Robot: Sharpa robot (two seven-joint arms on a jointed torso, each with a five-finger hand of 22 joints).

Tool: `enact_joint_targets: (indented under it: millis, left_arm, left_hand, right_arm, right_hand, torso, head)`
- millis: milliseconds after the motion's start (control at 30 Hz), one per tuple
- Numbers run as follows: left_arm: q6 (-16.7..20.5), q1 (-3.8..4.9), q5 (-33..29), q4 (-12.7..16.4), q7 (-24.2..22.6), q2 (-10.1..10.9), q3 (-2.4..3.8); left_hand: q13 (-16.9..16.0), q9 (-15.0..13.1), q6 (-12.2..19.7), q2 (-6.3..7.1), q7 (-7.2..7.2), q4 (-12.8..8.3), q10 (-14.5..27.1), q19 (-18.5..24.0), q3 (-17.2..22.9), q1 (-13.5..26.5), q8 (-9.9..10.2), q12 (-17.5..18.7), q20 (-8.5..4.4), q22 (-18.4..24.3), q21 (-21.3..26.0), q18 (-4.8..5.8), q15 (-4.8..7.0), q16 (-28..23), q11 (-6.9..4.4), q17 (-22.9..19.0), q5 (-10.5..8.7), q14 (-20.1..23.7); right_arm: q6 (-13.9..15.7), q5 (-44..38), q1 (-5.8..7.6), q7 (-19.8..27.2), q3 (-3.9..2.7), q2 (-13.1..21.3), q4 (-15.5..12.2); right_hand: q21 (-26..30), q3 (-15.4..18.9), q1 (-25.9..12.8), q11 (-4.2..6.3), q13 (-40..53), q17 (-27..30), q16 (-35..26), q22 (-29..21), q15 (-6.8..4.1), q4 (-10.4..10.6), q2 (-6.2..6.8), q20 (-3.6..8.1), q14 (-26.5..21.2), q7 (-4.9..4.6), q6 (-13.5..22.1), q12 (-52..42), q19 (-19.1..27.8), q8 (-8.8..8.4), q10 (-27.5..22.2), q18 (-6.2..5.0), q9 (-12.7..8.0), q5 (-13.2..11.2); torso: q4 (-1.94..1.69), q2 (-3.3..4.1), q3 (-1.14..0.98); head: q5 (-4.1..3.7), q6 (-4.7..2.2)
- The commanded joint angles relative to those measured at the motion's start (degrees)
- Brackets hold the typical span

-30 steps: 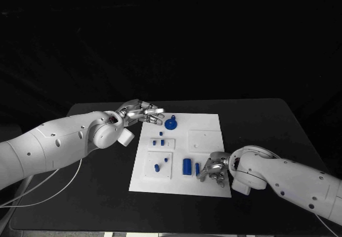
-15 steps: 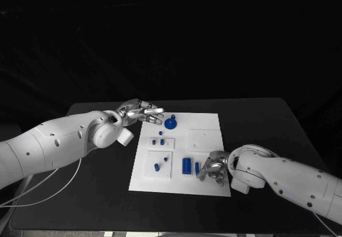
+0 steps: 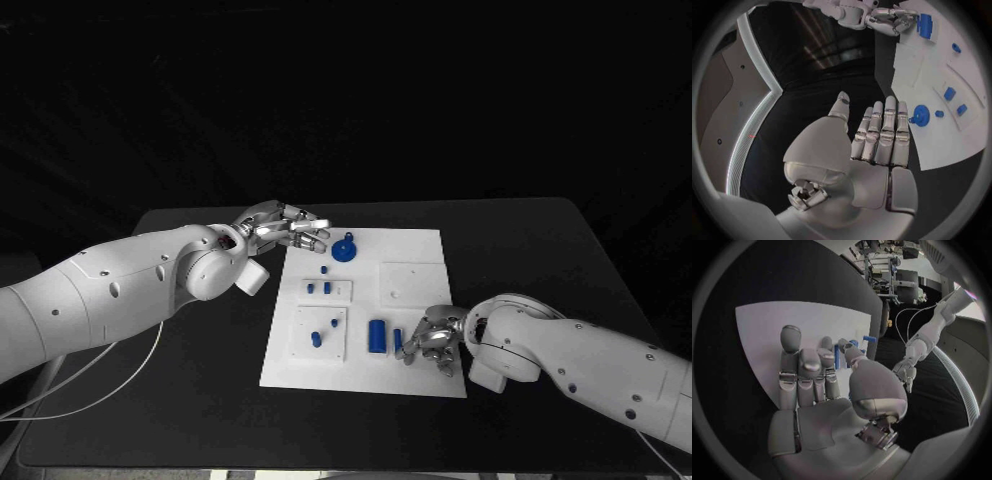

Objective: Assemble the parts on the task board

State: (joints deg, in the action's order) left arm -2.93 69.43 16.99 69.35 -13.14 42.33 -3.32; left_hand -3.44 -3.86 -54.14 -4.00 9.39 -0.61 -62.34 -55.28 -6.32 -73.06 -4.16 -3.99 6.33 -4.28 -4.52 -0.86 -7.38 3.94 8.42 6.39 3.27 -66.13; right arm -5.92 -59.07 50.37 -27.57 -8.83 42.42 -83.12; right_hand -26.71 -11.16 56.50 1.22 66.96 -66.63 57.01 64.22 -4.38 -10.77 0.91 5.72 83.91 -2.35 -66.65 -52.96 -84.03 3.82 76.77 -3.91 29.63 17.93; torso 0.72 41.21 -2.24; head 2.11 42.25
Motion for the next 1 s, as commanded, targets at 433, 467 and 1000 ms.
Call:
enact_joint_targets:
  millis: [433,467,1000]
  left_arm:
    - [-0.35,0.02,0.03,-0.61,-1.05,-0.17,0.02]
    - [-0.33,0.02,0.02,-0.63,-1.06,-0.18,0.02]
    - [2.09,0.03,-2.13,-1.42,-2.56,-0.60,0.01]
  left_hand:
    - [-0.03,-0.07,0.29,-0.49,0.07,-0.83,0.32,0.21,0.69,-1.27,-0.22,0.13,0.04,-0.05,-0.28,-0.07,0.20,-0.30,-0.18,0.04,0.41,0.29]
    - [-0.03,-0.07,0.29,-0.49,0.07,-0.83,0.32,0.21,0.69,-1.27,-0.22,0.13,0.04,-0.05,-0.28,-0.07,0.20,-0.30,-0.18,0.04,0.41,0.29]
    - [-0.03,-0.07,0.00,-0.59,-0.03,-1.75,0.21,0.12,0.75,-1.83,-0.27,0.14,-0.01,-0.06,-0.32,-0.07,0.26,-0.28,-0.25,0.06,0.49,0.16]
  right_arm:
    - [0.46,9.37,-0.32,12.67,-0.50,2.16,-0.20]
    - [0.72,9.46,-0.31,12.92,-0.60,2.25,-0.21]
    - [3.36,11.84,1.66,18.49,-3.60,2.73,3.26]
  right_hand:
    - [9.26,13.33,6.53,-1.54,-7.80,5.93,-7.28,-6.17,0.97,3.21,0.02,-1.15,-3.39,-4.07,10.06,5.04,-0.87,-0.15,-6.56,-2.18,-25.41,-0.38]
    - [9.28,13.28,6.58,-1.57,-7.90,5.98,-7.32,-6.18,0.97,3.21,0.01,-1.12,-3.44,-4.10,10.08,5.08,-0.83,-0.16,-6.62,-2.14,-25.42,-0.46]
    - [9.90,13.82,6.99,-1.27,-8.74,7.54,-8.35,-7.16,0.72,2.72,-1.80,-0.84,-3.44,-3.69,8.21,4.79,-1.31,-0.14,-6.56,-1.75,-25.34,-1.57]
  torso:
    - [0.07,-0.08,0.01]
    - [0.07,-0.08,0.01]
    - [0.20,-0.66,-0.29]
  head:
    - [-0.18,-0.46]
    - [-0.18,-0.46]
    - [-0.38,-1.81]
